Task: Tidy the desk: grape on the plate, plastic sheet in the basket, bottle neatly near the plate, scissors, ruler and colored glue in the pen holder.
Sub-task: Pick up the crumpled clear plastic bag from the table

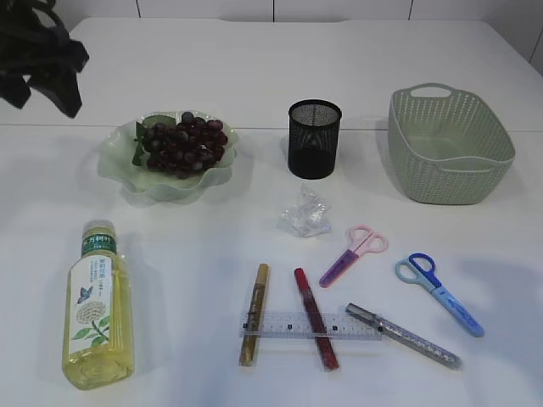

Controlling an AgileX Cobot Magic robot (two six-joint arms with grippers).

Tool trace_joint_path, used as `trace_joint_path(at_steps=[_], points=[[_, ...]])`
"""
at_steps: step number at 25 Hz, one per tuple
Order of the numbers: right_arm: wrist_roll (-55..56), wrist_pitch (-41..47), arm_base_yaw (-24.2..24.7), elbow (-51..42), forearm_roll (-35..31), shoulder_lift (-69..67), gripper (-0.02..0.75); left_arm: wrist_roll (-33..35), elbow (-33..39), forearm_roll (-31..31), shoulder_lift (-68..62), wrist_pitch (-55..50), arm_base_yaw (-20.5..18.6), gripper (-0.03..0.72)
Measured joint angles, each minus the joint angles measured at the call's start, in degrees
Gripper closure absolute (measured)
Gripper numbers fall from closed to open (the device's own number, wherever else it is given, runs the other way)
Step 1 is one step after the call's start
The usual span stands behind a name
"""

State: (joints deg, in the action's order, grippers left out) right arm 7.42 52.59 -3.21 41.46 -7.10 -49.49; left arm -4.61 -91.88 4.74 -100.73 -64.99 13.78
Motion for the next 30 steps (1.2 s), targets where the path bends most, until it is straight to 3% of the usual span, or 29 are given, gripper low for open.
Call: trace_joint_path(at_steps=[8, 11, 15, 24, 30], points=[[-4.5, 2.0, 0.0, 10.8, -3.0, -7.4, 0.236, 0.6, 19.8, -6.1, 6.5, 4.2, 0.0, 0.232], [-6.8, 2.7, 0.0, 16.2, -5.3, -13.1, 0.236, 0.7, 24.0, -6.7, 11.3, 4.3, 0.0, 0.232], [-10.1, 3.5, -1.1, 23.2, -8.2, -21.7, 0.237, 0.7, 25.7, -6.7, 16.2, 2.0, 0.0, 0.244], [-11.4, 3.6, -11.8, 40.8, -7.9, -43.3, 0.237, 0.7, 25.7, -6.5, 22.2, -0.6, 0.0, 0.251], [-11.7, 3.6, -14.1, 52.8, -7.9, -57.5, 0.23, 0.7, 25.8, -6.5, 22.3, -2.0, 0.0, 0.252]])
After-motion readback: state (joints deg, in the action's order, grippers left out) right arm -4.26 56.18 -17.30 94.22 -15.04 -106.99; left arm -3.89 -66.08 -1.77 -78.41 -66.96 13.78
